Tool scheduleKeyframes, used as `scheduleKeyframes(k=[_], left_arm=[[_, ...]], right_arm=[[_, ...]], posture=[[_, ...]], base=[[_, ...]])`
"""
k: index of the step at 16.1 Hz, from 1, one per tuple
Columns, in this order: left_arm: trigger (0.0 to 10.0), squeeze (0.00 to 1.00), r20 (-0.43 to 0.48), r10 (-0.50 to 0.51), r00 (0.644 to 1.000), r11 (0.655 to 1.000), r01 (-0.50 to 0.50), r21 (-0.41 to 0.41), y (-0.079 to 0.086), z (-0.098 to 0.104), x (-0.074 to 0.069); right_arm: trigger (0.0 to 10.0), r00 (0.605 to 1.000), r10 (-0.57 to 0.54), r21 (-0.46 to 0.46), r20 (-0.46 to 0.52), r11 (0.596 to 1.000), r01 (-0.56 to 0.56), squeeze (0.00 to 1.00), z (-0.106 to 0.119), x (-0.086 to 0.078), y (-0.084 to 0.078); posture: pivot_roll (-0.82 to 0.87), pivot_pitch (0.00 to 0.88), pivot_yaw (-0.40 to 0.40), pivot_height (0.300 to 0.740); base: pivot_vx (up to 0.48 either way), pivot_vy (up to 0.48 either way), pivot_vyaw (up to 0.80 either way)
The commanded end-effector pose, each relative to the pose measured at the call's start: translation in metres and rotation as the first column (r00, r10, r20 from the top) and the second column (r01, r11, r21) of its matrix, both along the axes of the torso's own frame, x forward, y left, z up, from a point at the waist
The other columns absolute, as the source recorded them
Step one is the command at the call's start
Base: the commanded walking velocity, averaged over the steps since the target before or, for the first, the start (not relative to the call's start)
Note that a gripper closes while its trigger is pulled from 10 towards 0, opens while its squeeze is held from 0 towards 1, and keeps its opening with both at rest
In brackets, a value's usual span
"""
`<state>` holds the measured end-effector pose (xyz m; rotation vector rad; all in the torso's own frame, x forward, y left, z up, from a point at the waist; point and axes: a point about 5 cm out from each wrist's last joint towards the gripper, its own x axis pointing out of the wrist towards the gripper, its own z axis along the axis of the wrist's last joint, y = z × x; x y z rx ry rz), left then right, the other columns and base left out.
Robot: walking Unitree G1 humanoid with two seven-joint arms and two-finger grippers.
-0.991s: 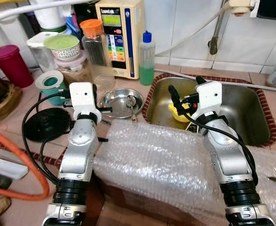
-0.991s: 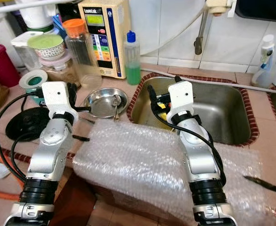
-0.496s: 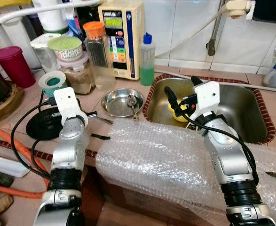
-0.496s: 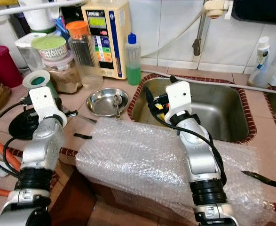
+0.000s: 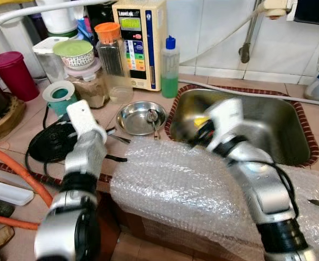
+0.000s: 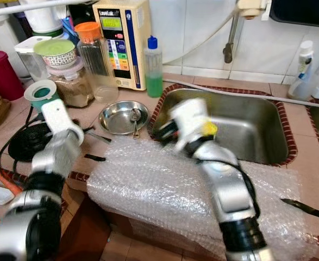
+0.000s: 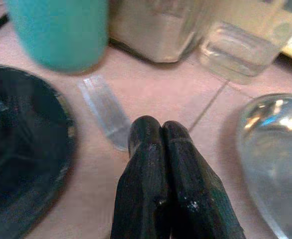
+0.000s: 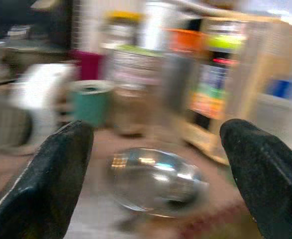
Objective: Kitchen organization
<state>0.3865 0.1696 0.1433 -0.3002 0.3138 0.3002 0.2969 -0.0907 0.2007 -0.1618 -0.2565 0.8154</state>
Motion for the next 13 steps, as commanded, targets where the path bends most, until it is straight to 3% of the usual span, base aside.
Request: scheduleKeyframes(k=[1,8,9,13], left_arm=[[10.0,0.0,-0.022,0.031,0.999,0.999,-0.031,-0.014,0.007,0.001,0.003],[10.0,0.0,-0.079,0.061,0.995,0.996,-0.066,-0.053,0.008,-0.001,0.008],[10.0,1.0,-0.086,0.056,0.995,0.995,-0.062,-0.076,0.006,-0.002,0.008],[10.0,1.0,-0.055,0.072,0.996,0.995,-0.076,-0.062,0.008,0.001,0.01]], right_arm=[[10.0,0.994,0.11,-0.053,-0.021,0.992,-0.111,0.0,-0.002,-0.014,0.009],[10.0,0.987,0.151,-0.095,-0.061,0.983,-0.157,0.0,-0.003,-0.027,0.01],[10.0,0.986,0.155,-0.1,-0.064,0.982,-0.161,0.0,-0.003,-0.029,0.011],[10.0,0.985,0.158,-0.117,-0.068,0.979,-0.165,0.0,-0.003,-0.031,0.012]], posture=[[0.0,0.0,0.082,0.74],[-0.02,0.0,0.104,0.74],[-0.02,0.0,0.104,0.74],[-0.02,0.0,0.101,0.74]], base=[[0.0,0.0,0.0],[0.0,0.0,0.0],[0.0,0.0,0.0],[0.0,0.0,0.0]])
